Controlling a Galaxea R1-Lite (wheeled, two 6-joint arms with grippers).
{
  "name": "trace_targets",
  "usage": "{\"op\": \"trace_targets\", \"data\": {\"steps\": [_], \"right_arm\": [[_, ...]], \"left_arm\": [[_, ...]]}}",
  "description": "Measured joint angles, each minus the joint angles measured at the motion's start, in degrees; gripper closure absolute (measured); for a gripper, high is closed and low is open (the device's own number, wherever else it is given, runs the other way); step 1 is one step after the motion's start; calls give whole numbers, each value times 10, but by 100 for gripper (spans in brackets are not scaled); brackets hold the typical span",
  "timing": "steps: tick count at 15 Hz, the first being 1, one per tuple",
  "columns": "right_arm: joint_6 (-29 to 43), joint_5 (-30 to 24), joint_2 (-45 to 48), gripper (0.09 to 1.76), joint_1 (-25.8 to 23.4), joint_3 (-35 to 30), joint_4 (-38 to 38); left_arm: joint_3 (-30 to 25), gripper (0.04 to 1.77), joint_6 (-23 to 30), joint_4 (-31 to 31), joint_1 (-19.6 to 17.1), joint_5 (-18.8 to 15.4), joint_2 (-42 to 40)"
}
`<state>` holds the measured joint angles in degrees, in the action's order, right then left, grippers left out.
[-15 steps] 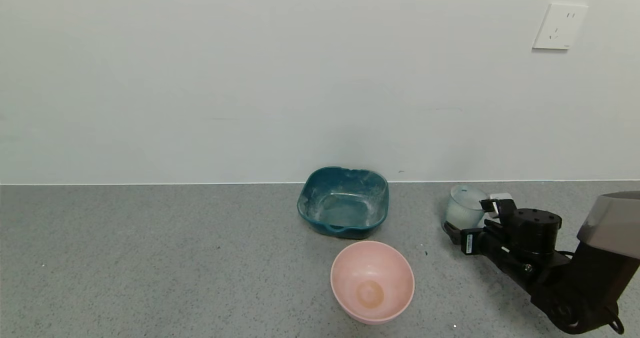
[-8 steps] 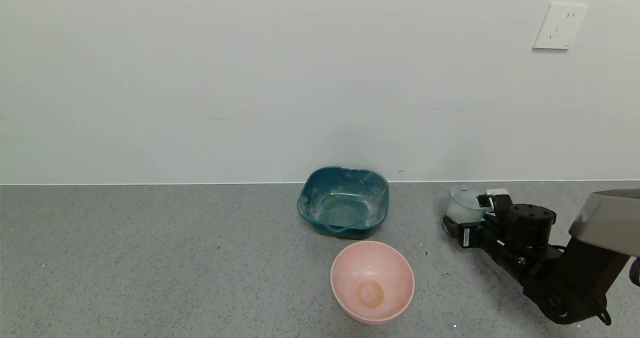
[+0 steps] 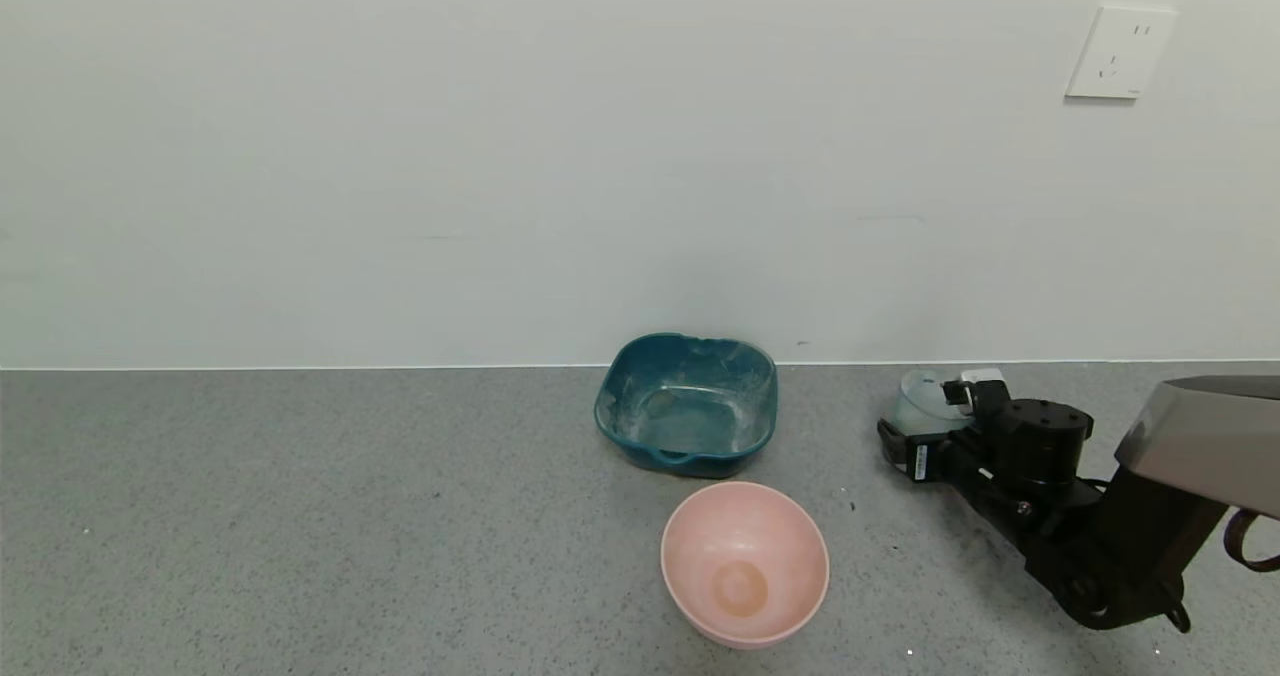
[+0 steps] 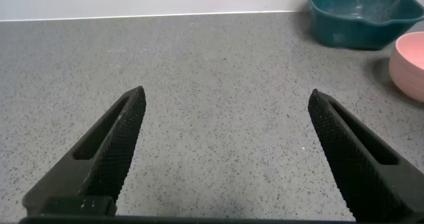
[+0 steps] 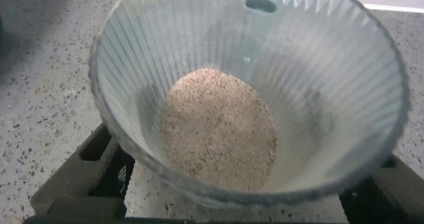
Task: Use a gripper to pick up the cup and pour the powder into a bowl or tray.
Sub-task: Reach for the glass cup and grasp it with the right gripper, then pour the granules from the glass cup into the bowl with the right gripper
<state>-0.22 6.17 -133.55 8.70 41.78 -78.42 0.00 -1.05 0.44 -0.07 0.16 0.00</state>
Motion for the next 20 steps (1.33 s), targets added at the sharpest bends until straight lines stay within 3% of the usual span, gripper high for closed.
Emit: {"op": "trace_targets", "data": {"steps": [9,11,20], "right_arm": [[-3,4,-10,14,-2,9,-1],[-4,5,-10,44,-1,9,-1],[-5,7,-9,48,-2,9,0]], "left_arm": [[0,5,0,0,0,0,0],[0,5,0,0,0,0,0],[0,5,0,0,0,0,0]]}}
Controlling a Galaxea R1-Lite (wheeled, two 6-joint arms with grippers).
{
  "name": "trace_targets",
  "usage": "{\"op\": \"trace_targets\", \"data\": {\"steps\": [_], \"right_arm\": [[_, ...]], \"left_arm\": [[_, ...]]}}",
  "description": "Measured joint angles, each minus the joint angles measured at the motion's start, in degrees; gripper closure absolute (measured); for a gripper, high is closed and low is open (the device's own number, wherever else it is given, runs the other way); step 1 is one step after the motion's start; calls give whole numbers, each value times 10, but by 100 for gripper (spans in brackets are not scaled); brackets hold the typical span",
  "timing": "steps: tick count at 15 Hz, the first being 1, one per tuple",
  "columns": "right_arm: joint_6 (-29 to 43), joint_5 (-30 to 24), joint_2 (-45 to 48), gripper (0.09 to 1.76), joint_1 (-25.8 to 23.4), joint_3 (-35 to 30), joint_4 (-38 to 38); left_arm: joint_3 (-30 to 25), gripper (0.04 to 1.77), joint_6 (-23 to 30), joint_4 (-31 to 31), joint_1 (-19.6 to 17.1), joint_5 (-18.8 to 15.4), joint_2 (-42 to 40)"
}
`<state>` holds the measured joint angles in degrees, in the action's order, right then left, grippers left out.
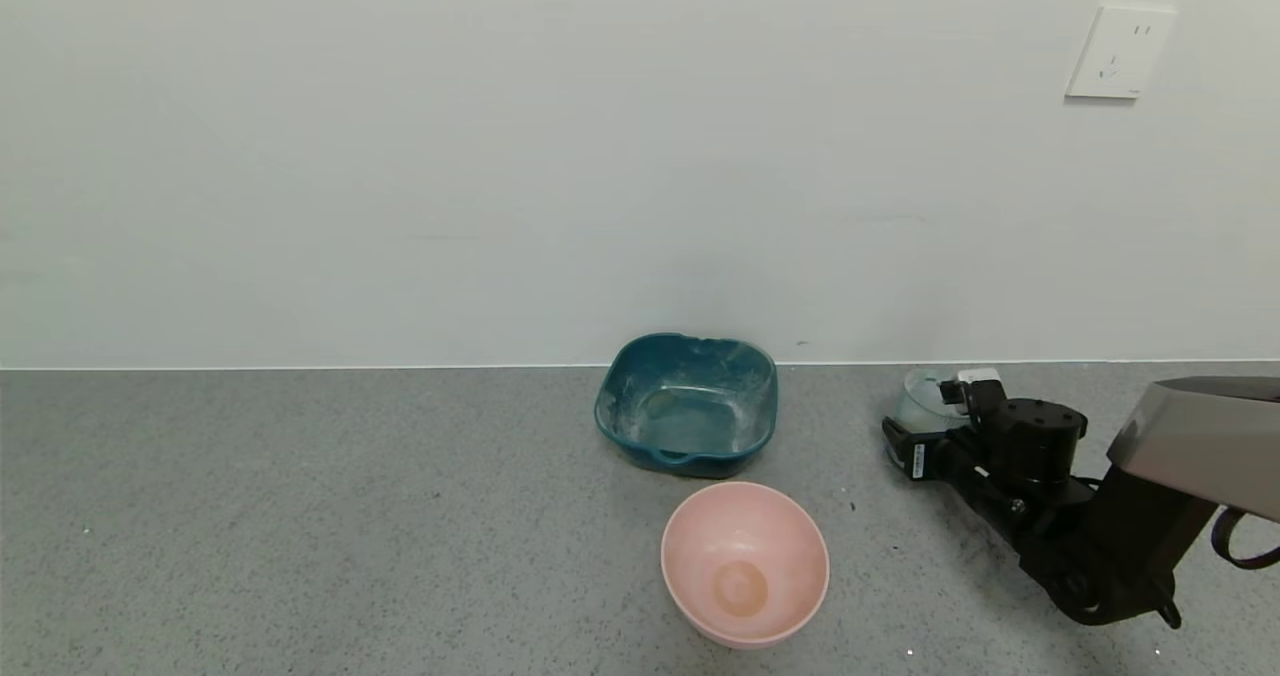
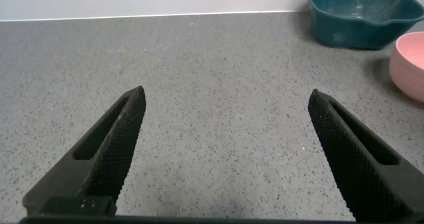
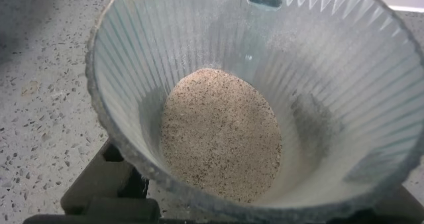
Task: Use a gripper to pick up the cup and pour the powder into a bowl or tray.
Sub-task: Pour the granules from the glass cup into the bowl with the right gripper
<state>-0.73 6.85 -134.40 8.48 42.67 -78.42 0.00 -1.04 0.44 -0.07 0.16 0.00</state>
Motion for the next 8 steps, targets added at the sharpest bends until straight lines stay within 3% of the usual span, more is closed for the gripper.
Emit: {"op": "trace_targets", "data": {"steps": [8], "right_arm": [[-33,-5,31,48,0,-2,33]], "left_arm": [[0,5,0,0,0,0,0]]}}
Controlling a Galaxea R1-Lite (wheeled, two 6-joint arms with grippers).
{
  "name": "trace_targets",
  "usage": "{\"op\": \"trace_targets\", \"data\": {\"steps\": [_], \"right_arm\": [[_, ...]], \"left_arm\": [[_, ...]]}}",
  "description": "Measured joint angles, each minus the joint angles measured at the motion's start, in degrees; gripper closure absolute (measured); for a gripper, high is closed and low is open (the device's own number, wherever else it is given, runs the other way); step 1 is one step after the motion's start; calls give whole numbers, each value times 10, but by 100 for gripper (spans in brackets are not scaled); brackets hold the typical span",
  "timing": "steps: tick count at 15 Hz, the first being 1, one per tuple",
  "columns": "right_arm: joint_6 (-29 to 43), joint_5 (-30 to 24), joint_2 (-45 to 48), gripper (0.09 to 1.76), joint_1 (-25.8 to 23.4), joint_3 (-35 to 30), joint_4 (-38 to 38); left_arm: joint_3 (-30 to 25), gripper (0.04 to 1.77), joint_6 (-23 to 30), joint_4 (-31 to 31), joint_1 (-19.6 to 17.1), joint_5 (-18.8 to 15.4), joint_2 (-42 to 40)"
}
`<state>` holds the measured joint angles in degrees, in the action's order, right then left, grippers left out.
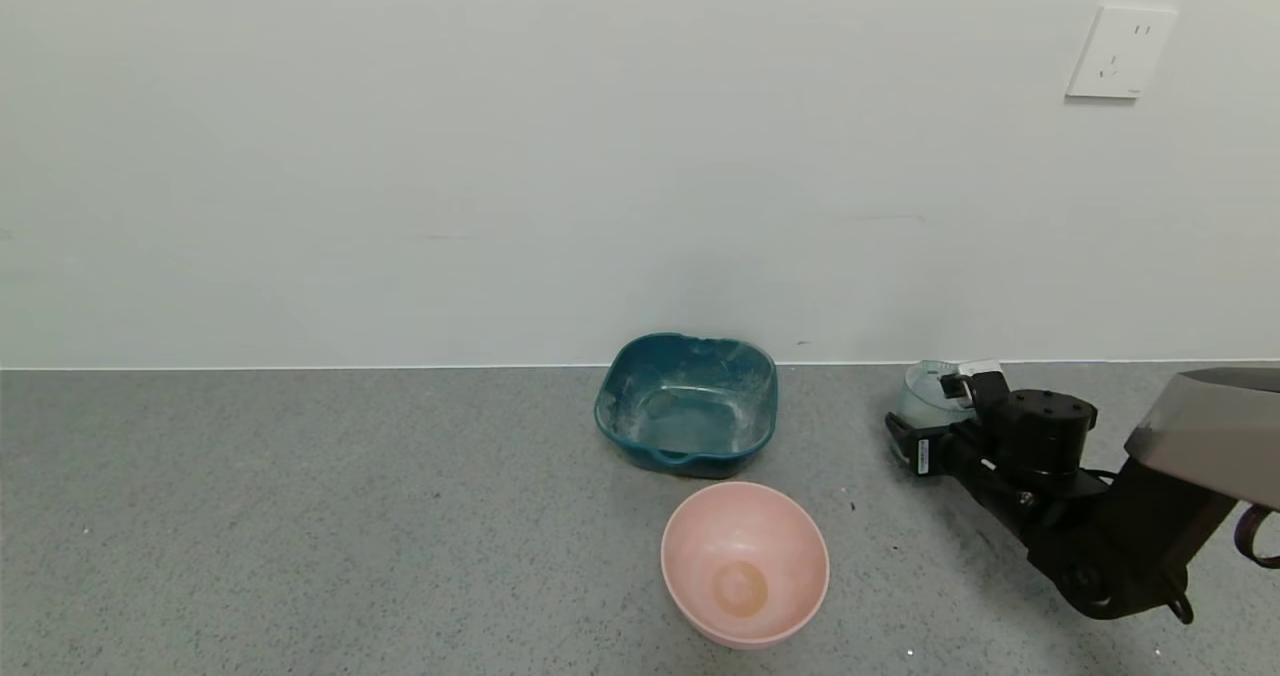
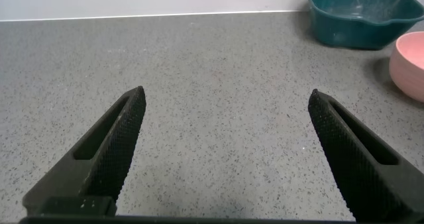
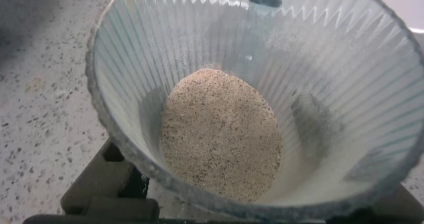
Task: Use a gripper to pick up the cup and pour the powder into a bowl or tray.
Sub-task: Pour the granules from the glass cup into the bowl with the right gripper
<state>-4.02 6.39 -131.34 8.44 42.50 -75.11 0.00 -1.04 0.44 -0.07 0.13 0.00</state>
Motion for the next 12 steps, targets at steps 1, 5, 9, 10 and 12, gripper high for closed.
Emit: {"op": "trace_targets", "data": {"steps": [1,5,9,10,12], "right_arm": [[-1,-1,11,48,1,3,19],[-20,-1,65,48,15,37,134],[-40,3,115,48,40,115,284],[-43,4,125,48,48,138,320],[-56,20,138,48,62,190,378]], "left_arm": [[0,5,0,0,0,0,0],[0,5,0,0,0,0,0],[0,5,0,0,0,0,0],[0,5,0,0,0,0,0],[0,5,0,0,0,0,0]]}}
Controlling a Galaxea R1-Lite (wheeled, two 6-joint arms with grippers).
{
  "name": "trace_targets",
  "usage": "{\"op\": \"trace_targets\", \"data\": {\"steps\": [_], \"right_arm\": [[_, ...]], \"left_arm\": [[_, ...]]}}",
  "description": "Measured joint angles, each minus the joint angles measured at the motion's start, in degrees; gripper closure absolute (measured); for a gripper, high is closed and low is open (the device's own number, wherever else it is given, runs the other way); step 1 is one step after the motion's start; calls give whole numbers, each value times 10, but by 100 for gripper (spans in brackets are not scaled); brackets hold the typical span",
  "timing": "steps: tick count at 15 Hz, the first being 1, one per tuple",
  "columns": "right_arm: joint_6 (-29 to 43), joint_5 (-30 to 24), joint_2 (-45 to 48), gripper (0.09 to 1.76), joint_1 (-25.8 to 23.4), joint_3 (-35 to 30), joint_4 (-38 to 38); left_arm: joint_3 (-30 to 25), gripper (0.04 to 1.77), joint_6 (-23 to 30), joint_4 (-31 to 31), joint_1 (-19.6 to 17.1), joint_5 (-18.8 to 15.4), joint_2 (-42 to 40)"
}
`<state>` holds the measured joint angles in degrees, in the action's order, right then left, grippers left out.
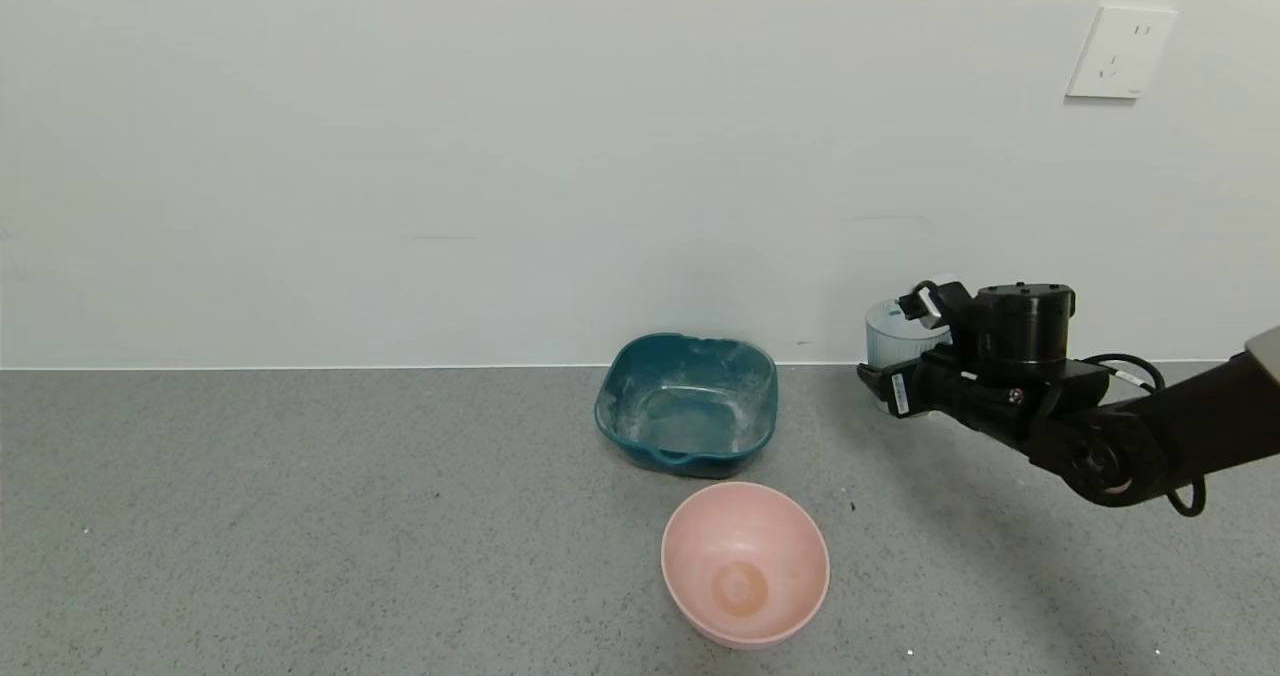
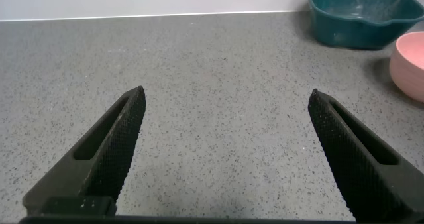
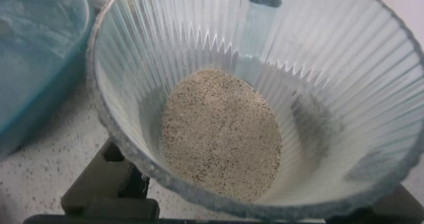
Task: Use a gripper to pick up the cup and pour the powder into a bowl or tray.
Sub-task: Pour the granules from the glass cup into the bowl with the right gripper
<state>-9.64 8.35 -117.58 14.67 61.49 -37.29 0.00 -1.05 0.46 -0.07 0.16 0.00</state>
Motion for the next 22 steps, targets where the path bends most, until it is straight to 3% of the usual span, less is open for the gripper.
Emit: {"op": "trace_targets", "data": {"steps": [7,12,22], "right_arm": [[-82,15,8,48,32,121,161],[-168,19,-4,48,48,155,175],[-314,153,-70,48,106,220,178]], "left_arm": [[0,5,0,0,0,0,0],[0,5,0,0,0,0,0],[0,5,0,0,0,0,0]]}}
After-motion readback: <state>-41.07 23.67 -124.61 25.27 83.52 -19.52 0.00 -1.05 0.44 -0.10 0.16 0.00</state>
